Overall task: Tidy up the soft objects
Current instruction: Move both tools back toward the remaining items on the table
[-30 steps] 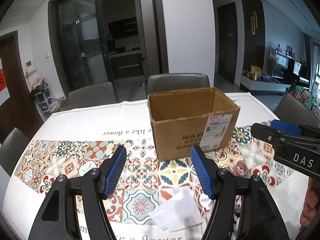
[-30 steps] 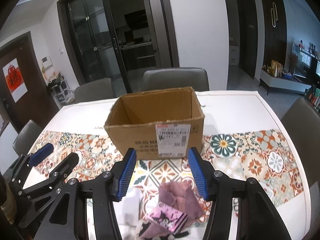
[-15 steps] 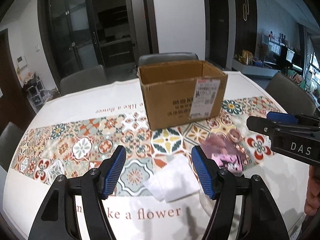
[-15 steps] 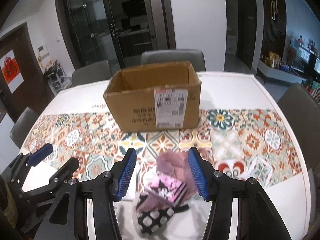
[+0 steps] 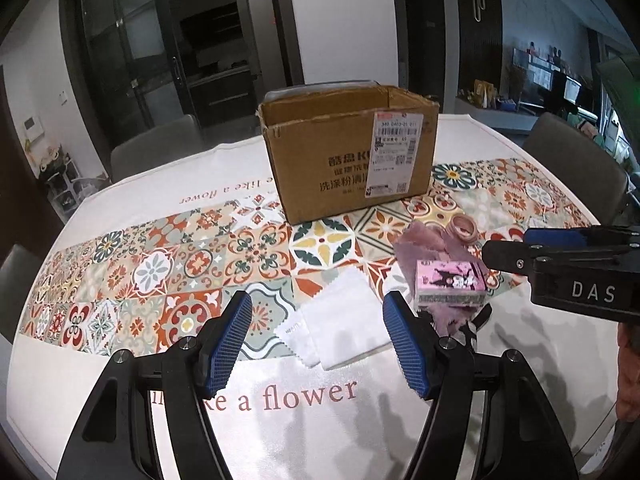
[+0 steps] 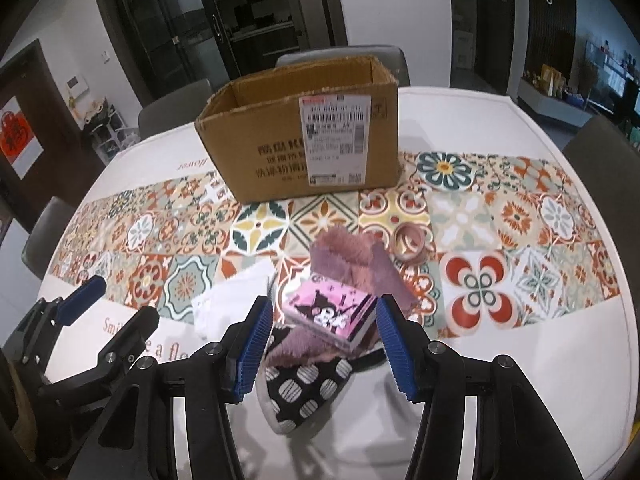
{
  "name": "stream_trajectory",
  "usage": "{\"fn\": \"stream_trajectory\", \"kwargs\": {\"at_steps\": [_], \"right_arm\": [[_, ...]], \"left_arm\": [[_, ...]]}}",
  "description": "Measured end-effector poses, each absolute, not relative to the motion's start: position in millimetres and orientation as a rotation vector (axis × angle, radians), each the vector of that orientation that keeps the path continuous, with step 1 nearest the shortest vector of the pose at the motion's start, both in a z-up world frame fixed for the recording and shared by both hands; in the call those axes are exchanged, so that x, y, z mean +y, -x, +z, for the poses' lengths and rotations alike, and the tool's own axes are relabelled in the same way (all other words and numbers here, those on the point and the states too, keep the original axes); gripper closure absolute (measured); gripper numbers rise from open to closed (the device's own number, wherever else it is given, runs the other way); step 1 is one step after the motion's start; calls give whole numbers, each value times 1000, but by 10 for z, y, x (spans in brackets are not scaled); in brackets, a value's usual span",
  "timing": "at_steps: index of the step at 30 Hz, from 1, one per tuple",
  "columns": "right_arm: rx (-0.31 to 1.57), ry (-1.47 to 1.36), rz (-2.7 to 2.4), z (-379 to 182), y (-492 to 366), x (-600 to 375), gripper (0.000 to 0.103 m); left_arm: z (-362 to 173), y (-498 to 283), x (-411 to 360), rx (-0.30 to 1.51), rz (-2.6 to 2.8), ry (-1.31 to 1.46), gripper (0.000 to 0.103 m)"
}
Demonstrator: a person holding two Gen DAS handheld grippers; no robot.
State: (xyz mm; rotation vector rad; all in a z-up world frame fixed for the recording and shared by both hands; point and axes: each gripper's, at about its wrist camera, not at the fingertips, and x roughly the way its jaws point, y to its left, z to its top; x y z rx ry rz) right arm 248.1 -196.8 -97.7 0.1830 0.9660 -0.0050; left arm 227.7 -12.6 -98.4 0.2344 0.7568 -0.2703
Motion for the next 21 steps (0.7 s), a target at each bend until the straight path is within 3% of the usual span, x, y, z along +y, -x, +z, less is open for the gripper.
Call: {"fn": "stream_trajectory", "kwargs": {"at_steps": [21], "right_arm": [[1031,-180,-12,-1438,-2528,-1975,48]], "left_arm": [[-1626,-2422,-139,867,-311,-158,36]]}}
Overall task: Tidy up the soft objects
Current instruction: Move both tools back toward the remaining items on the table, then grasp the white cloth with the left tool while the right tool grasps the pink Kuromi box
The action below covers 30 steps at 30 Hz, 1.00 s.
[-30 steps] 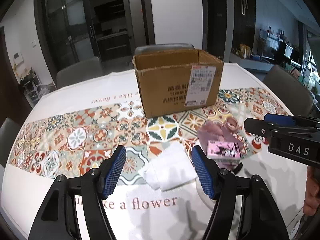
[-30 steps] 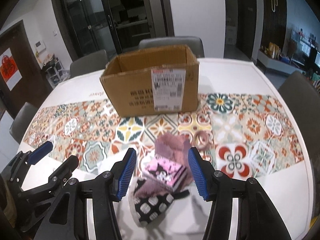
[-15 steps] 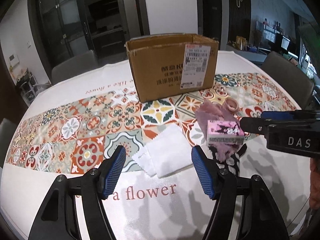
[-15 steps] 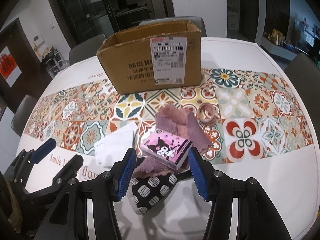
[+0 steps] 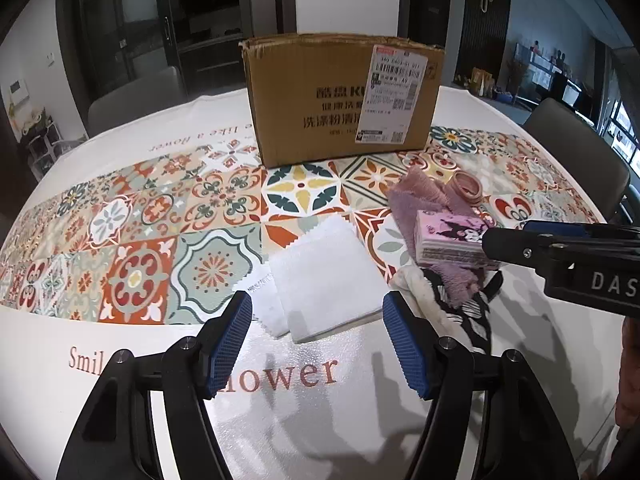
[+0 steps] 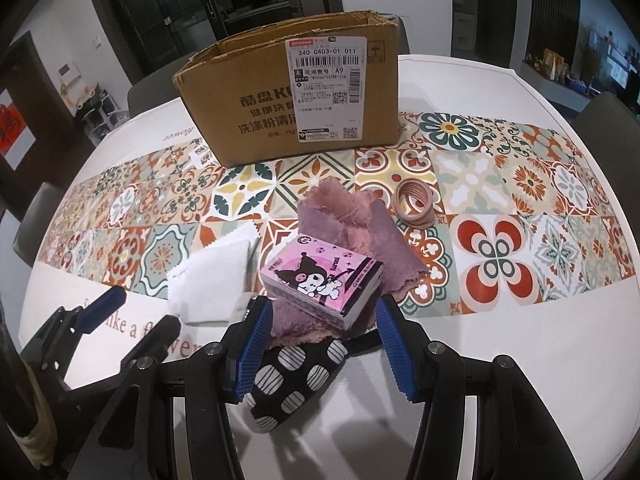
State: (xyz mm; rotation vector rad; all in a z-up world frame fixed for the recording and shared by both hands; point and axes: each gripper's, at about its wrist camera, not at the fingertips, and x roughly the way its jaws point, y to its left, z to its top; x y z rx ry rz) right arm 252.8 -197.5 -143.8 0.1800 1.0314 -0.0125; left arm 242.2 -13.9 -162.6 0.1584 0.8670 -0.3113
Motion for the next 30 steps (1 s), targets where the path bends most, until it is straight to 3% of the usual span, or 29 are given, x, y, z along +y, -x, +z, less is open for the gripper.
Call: {"fn": "stream_trajectory", "kwargs": {"at_steps": [14,16,17,30], "right_arm": [[1030,-236,15,-1600,-2644,-1997,48],[1026,-257,23,-1600,-2659,-1996,32],[1024,-261,22,-1602,-2673,-1991,29],[1055,-275,-29,-1749,-2905,-1928,22]], "left_arm": [[-1819,-2616,-166,911,-323,-141,36],[-1835,-2625,-166,911,-329,-144,36],[-1847,-2631,-167,912,-330,-148,36],[-2013,-2776,-158,921,-327,-162,36]]}}
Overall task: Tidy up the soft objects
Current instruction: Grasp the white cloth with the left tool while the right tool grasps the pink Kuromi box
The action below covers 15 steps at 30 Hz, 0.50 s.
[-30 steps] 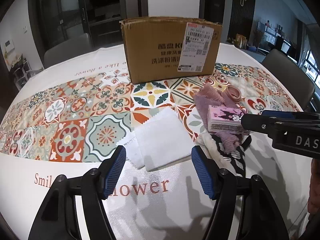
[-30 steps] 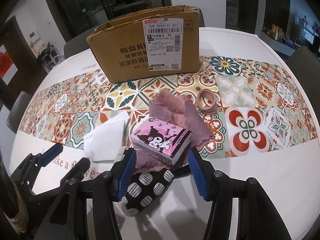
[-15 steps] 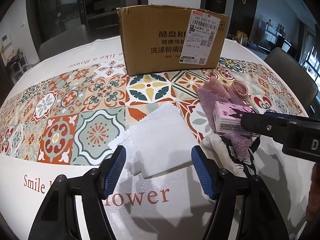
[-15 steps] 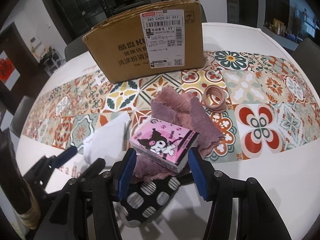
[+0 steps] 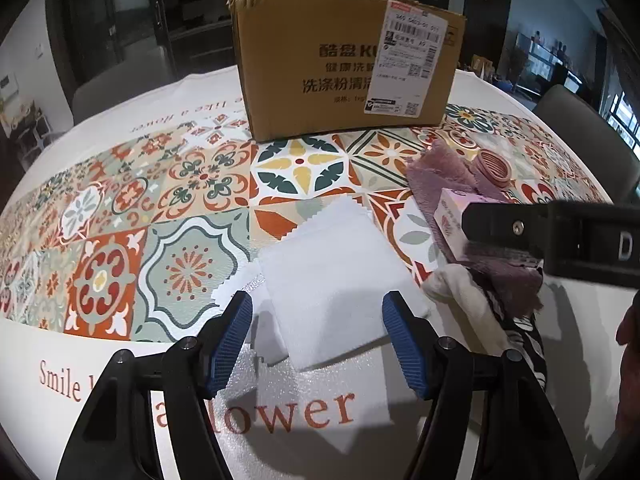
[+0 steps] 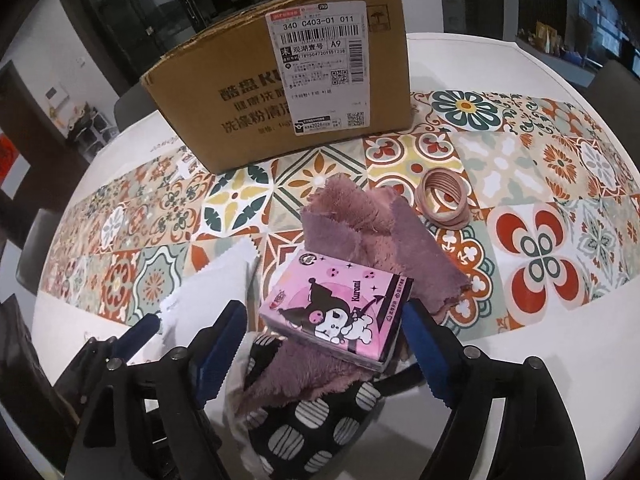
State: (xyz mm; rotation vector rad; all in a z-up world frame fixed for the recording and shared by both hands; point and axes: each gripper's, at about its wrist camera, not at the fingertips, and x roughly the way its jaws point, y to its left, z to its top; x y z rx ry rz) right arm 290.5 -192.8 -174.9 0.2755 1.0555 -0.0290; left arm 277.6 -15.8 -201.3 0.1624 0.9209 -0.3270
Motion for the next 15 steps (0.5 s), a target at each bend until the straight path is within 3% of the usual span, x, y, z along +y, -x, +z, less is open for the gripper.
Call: {"fn": "stream_trajectory", "kwargs": {"at_steps": [3,9,15], "right_arm": [[1072,-258,-35,-1793,-2946,-1905,22],[1090,-251,-44,-1856,-2977,-1894,22],[1091,-253,-40,-1875,-2989,-1889,22]], "left_arm": [[-2034,-2797,-174,915,-329,-173,37],[-2097,-2833,-181,944,-340,-159,48],[-2056,-2826,-170,935,-329,-168,71]]}}
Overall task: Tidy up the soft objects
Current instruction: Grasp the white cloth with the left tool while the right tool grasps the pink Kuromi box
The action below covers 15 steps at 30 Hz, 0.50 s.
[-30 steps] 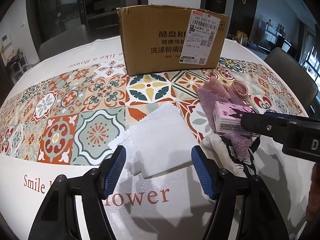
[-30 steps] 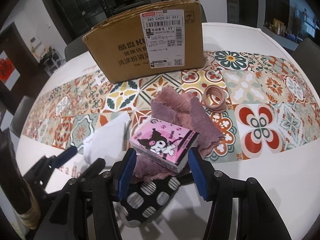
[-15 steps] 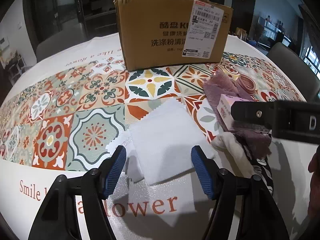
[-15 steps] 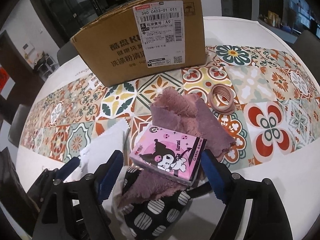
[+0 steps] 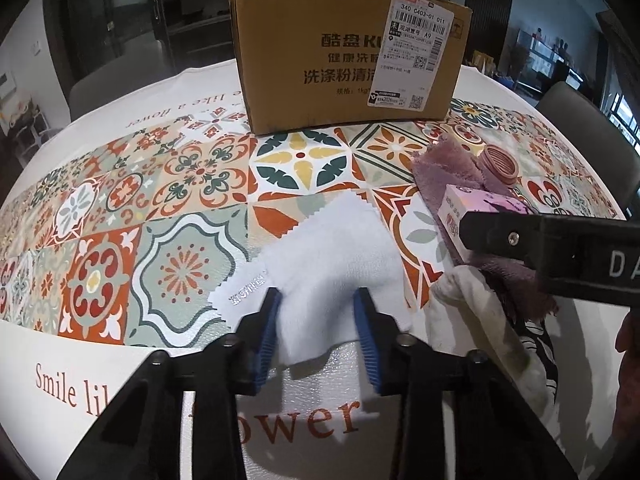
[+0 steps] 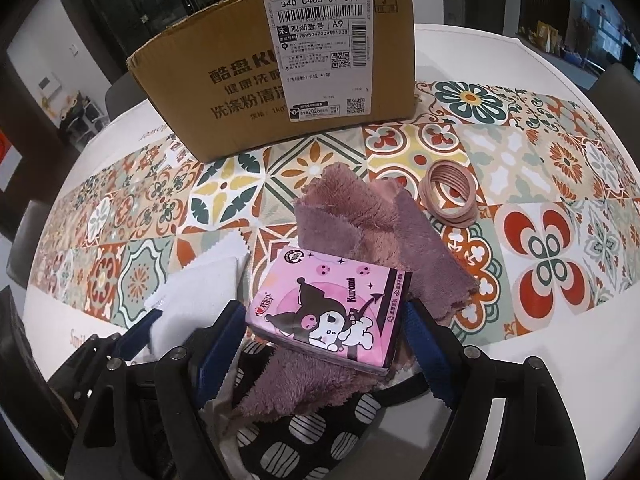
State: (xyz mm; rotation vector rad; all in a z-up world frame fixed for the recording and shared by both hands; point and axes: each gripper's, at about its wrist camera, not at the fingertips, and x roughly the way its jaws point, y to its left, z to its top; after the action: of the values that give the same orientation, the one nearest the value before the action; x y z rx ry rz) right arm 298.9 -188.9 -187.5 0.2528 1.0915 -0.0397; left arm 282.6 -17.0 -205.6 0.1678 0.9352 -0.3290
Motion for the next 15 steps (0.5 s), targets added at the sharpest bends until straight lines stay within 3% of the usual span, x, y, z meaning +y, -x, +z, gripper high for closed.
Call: {"fn": "stream_trajectory", "kwargs": {"at_steps": [15], "right_arm": [[1082,-302,-23,-1854,-2938,-1952,23]], "left_arm": [[-1772,-2750,-179,870,-334,-171,91]]}}
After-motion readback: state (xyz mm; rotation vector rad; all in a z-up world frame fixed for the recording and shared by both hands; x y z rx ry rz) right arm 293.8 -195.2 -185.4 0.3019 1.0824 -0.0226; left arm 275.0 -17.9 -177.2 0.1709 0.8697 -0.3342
